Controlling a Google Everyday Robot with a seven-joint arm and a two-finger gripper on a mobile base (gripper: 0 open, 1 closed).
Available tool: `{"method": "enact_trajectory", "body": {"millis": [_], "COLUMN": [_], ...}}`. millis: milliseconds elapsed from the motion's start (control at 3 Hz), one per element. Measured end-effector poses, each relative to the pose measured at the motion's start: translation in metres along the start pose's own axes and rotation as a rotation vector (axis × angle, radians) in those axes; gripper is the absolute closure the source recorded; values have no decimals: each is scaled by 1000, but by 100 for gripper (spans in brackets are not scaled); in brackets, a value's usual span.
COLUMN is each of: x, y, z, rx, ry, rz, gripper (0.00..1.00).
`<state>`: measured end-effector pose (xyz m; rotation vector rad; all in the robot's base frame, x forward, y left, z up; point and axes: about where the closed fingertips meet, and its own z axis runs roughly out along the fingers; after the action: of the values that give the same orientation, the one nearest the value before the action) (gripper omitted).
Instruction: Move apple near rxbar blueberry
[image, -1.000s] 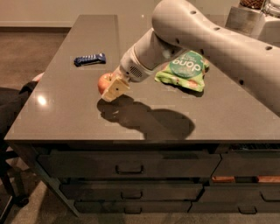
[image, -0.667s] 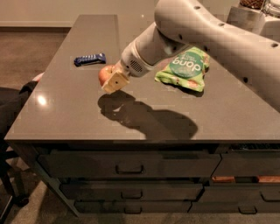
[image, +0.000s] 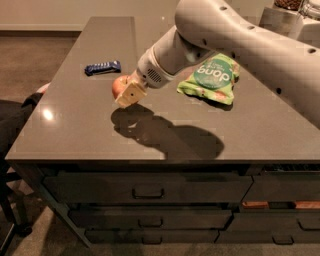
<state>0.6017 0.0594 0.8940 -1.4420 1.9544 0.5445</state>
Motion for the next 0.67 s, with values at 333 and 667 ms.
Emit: {"method": "enact_trajectory", "body": {"millis": [333,667], "x": [-10,-19], "y": [-14,-26], "z": [15,29], "rx": [16,29], "ry": [-28,-58], "rz": [43,66], "gripper": [100,100]}}
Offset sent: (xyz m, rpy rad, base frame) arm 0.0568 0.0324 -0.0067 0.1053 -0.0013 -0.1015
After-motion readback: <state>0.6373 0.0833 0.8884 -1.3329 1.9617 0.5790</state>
